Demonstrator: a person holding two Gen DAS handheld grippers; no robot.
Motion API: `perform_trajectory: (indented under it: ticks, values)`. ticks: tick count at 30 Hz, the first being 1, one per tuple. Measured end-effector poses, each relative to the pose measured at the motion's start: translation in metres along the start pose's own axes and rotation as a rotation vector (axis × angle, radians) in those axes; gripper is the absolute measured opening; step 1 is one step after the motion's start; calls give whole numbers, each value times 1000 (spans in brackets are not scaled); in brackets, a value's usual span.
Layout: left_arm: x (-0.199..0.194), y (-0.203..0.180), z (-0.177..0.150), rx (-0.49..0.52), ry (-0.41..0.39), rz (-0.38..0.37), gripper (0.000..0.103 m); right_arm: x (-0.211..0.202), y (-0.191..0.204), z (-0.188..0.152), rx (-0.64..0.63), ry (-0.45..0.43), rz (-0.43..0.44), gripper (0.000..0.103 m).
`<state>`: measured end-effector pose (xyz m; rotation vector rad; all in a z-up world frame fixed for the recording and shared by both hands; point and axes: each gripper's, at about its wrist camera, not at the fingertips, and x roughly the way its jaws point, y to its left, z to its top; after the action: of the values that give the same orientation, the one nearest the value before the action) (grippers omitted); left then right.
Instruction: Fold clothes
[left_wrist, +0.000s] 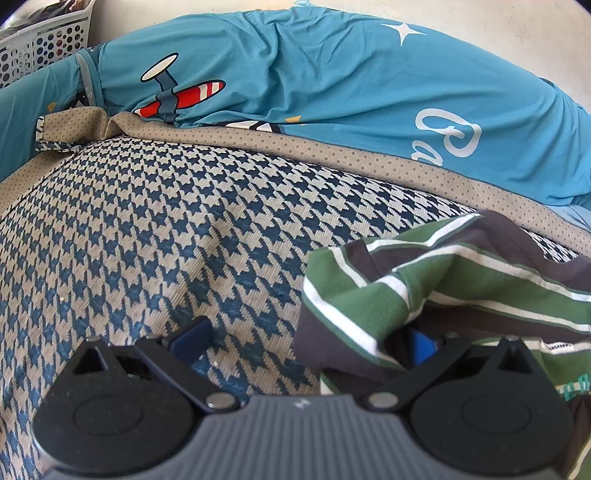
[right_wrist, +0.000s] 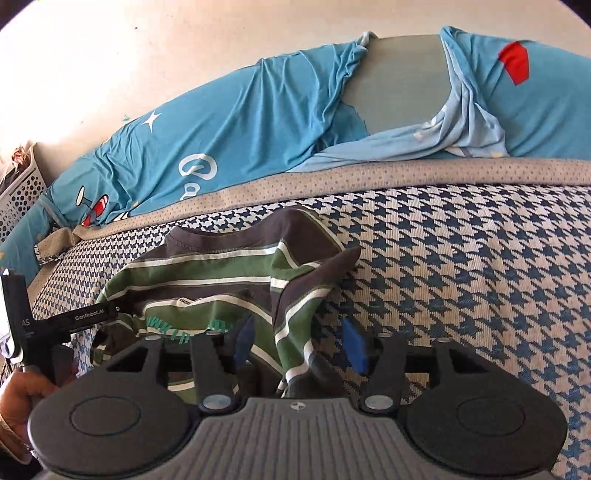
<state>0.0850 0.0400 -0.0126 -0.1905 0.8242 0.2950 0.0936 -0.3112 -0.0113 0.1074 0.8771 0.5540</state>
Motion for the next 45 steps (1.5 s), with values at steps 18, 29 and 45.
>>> perform_trajectory:
  ticks: [18, 29, 45]
  values:
    - [0, 6, 2, -36, 18, -19, 103, 26, 34, 7, -12, -164, -50, 8]
    - [2, 7, 2, -50, 29, -25, 103, 63, 155, -65, -657, 22, 89, 26]
    - [1, 5, 2, -49, 29, -17, 103, 23, 92, -6, -390, -72, 40, 40]
